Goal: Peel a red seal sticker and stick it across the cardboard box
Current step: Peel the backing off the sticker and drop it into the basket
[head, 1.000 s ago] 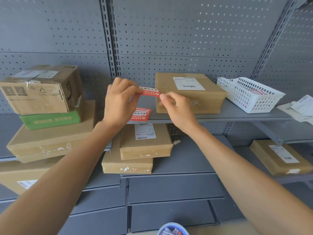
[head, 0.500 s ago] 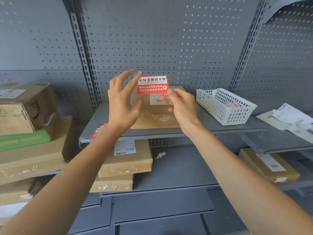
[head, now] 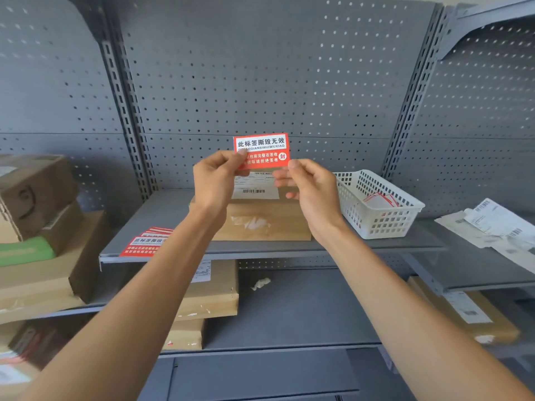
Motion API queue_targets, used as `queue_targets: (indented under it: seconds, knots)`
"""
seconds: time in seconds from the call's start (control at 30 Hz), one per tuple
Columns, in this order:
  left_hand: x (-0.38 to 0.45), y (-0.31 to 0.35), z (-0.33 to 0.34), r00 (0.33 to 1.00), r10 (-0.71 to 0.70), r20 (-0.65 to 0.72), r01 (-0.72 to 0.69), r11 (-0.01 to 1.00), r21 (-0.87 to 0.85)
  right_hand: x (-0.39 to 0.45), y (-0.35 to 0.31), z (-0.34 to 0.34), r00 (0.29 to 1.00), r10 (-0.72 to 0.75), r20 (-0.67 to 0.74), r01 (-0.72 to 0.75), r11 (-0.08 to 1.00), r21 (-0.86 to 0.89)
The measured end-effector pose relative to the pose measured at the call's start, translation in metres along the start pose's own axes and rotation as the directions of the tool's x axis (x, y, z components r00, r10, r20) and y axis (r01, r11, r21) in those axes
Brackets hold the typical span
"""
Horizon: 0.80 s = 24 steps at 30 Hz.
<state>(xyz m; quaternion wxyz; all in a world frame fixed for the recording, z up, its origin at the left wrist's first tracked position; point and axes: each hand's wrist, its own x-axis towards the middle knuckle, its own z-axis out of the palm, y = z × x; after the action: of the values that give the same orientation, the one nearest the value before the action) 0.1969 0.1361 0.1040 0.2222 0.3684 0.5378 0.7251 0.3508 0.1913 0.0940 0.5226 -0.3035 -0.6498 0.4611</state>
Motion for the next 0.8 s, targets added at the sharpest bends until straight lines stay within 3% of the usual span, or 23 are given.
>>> queue_targets:
  seconds: [0.57,0.67,0.73,0.8]
  knots:
    - [0.021,0.005,-0.004,0.999,-0.029,0.017,0.026,0.992,0.121,0.014,0.000,0.001,1.000,0.010,-0.020,-0.010,0.999,0.042]
    - [0.020,0.003,-0.009,0.969,0.228,-0.097,-0.184,0.925,0.333,0.017,0.001,0.006,0.999,0.000,-0.054,0.002,0.999,0.038]
    - [0.014,0.003,-0.007,0.900,0.433,-0.036,-0.369,0.804,0.466,0.018,0.001,0.009,0.998,-0.019,-0.064,0.020,1.000,0.024]
    - [0.008,0.005,-0.003,0.836,0.544,0.072,-0.499,0.700,0.511,0.018,0.001,0.013,0.997,-0.043,-0.069,0.044,0.999,0.014]
